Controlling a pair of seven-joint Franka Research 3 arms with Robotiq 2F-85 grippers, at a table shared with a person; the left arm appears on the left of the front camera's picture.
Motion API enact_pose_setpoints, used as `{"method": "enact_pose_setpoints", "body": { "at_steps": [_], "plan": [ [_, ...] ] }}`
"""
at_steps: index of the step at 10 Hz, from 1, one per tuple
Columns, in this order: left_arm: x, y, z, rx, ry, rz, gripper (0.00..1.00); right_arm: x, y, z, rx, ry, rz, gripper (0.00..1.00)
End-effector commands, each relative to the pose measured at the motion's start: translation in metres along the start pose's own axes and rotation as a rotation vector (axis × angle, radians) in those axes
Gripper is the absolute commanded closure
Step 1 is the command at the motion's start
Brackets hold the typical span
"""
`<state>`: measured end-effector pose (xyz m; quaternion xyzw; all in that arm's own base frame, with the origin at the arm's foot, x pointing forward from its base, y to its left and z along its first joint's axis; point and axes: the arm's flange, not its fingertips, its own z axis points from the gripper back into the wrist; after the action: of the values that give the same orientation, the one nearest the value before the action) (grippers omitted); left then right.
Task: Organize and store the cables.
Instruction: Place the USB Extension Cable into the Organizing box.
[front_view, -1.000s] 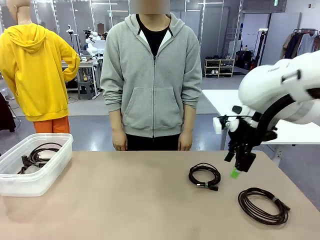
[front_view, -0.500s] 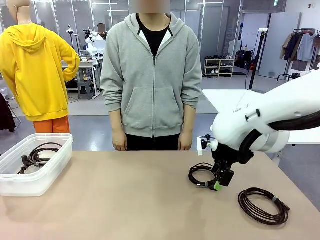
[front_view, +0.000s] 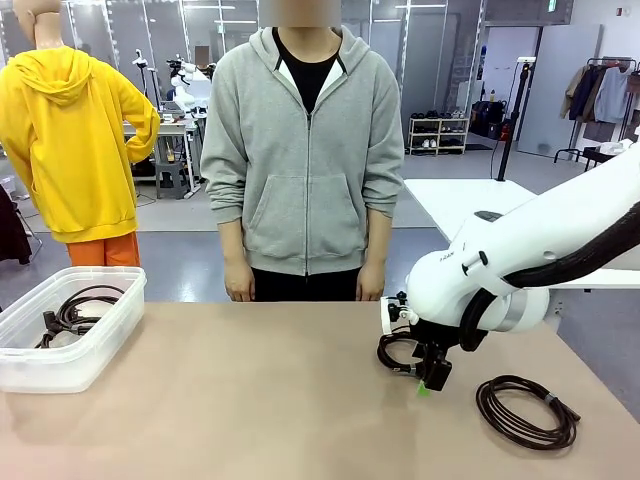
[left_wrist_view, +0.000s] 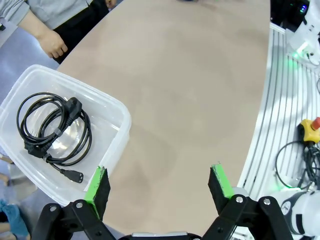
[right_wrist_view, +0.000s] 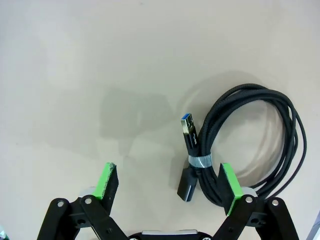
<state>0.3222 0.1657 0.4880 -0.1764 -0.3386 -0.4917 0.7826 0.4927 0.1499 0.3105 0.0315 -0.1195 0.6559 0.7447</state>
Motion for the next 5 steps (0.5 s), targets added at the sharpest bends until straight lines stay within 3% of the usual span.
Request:
{"method": "enact_pose_setpoints", "body": {
  "at_steps": [1,3,4,5],
  "plan": [
    [0.0041,0.0015,0.0011,0.001,-0.001,0.014,0.00,0.0065,-0.0068,-0.0081,-0.030,0.014,-0.019,0.00],
    [0.0041,0.0015,0.0011,0.001,-0.001,0.014,0.00,0.0071,-0.0092,-0.0107,-0.017,0.005,-0.031,0.00],
    [0.0041,0.0015,0.0011,0.001,-0.001,0.014,0.00,0.0063,-0.0095,-0.0112,-0.008,0.016,-0.027,0.20],
    [0.0041,0.0015,0.0011,0.001,-0.001,0.014,0.00,0.0059,-0.0103,-0.0110,-0.005,0.024,-0.026,0.53]
  ]
}}
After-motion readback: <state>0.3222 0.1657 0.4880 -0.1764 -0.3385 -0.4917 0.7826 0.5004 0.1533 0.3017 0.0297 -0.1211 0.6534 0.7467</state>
